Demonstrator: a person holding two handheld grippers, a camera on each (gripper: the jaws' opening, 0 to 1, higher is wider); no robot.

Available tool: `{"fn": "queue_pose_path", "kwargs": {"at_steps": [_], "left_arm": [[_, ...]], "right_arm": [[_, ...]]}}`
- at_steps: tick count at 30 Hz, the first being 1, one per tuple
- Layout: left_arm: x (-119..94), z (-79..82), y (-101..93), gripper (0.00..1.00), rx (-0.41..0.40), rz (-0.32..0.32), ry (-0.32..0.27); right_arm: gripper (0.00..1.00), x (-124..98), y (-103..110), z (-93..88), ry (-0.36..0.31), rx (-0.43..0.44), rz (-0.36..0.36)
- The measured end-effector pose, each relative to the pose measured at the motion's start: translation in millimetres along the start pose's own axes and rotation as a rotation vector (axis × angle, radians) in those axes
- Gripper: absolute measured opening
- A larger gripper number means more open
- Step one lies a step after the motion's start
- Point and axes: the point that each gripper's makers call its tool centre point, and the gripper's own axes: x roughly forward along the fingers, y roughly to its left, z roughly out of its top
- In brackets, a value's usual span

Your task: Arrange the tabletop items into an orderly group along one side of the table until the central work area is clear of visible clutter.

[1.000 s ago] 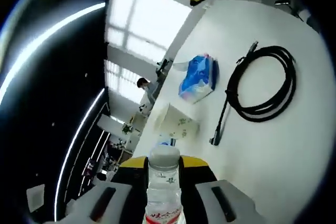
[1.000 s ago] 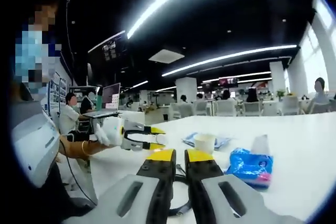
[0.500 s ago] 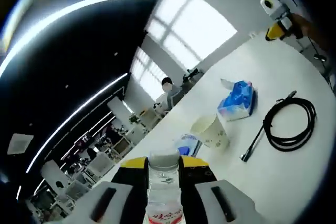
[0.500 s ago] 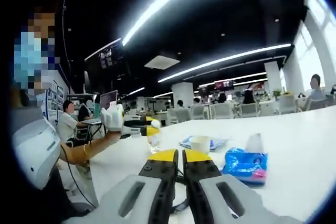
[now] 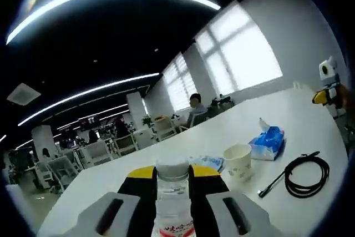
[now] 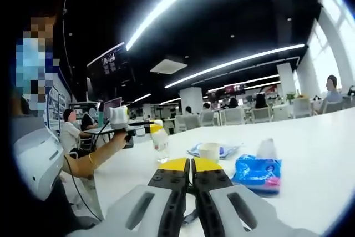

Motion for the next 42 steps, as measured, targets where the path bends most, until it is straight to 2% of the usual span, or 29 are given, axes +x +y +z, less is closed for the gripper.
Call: {"fn": "queue_pose_path", "kwargs": {"at_steps": [6,7,10,13,15,19,26,30,32,33,34,42], "left_arm": [[-2,-1.4,11.4,0.19,-0.068,0.028,-0.017],[-4,-0.4,14.3,0.19,-0.090,0.033,-0.024],[-7,4.6,22.9,0.19,-0.148,0.035,-0.041],[-10,9.5,29.0,0.19,-0.157,0.044,-0.051],[-14,13.2,36.4,0.19,-0.165,0.072,-0.057],[-15,13.1,39.7,0.19,-0.173,0.073,-0.055],[-15,1.6,45.7,0.19,-0.211,0.075,-0.039],[-13,-8.9,49.2,0.19,-0.226,0.071,-0.014],[-10,-19.2,48.8,0.19,-0.257,0.056,0.010],[-9,-6.4,53.6,0.19,-0.267,0.069,-0.078],[-13,-16.4,53.3,0.20,-0.285,0.068,-0.017],[-23,-20.1,58.8,0.21,-0.286,0.065,-0.032]], "right_arm": [[0.00,-2,-2,1.0,-0.010,0.007,-0.003],[0.00,-2,0,4.6,-0.038,0.042,0.019],[0.00,-2,-1,5.6,-0.034,0.025,0.009],[0.00,-2,0,7.9,-0.043,0.032,0.015],[0.00,-1,0,8.5,-0.044,0.031,0.017],[0.00,1,0,7.9,-0.040,0.028,0.019],[0.00,5,5,6.6,-0.032,0.029,0.027],[0.00,5,8,8.1,-0.037,0.034,0.035],[0.00,5,8,7.8,-0.034,0.032,0.028],[0.00,6,8,7.6,-0.034,0.034,0.028],[0.00,7,8,7.0,-0.033,0.035,0.027],[0.00,15,12,-0.5,-0.018,0.051,0.046]]}}
